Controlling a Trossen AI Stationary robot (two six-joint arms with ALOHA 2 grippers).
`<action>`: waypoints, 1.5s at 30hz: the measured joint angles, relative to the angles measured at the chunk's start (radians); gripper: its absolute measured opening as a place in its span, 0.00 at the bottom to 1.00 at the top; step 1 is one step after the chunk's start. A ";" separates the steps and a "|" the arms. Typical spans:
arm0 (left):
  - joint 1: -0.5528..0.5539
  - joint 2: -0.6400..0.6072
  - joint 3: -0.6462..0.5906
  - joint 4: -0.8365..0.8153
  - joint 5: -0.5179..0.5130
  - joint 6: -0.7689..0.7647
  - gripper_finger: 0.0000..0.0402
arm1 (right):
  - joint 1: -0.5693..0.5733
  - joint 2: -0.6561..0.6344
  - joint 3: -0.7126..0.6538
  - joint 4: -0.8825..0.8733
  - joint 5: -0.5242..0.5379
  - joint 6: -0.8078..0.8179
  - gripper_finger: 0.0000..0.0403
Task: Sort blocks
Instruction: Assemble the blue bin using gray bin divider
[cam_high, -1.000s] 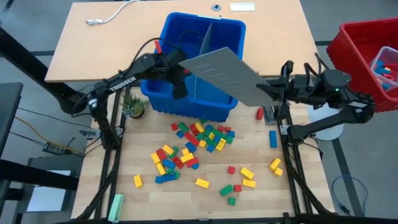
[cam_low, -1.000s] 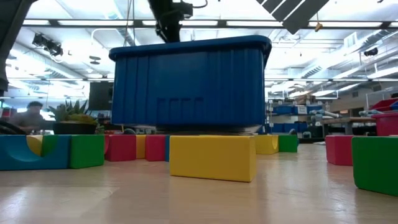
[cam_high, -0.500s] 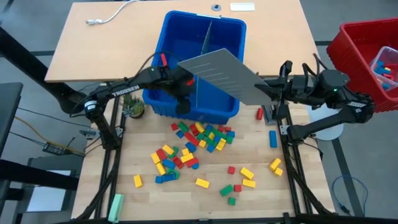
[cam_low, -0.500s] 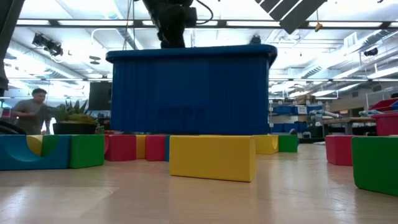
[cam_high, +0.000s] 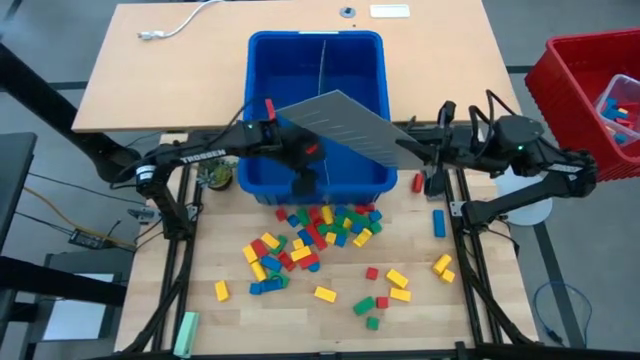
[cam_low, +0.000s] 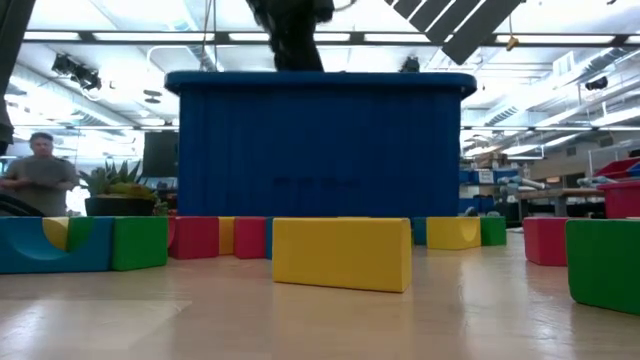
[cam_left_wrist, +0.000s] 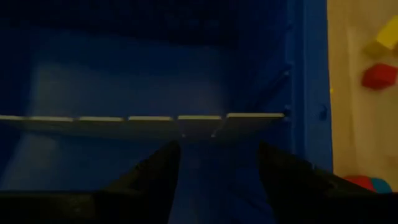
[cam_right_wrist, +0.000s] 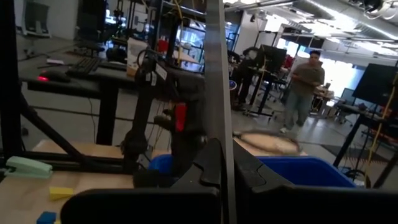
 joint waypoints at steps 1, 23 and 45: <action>-0.002 0.000 0.021 -0.014 -0.012 0.005 0.55 | -0.002 0.001 0.000 0.000 0.000 0.000 0.00; -0.041 -0.109 0.424 -0.457 -0.333 0.054 0.55 | -0.089 0.060 0.000 0.072 -0.042 -0.101 0.00; 0.013 -0.311 0.424 -0.072 -0.228 0.186 0.55 | -0.324 0.300 0.000 0.118 -0.277 -0.151 0.00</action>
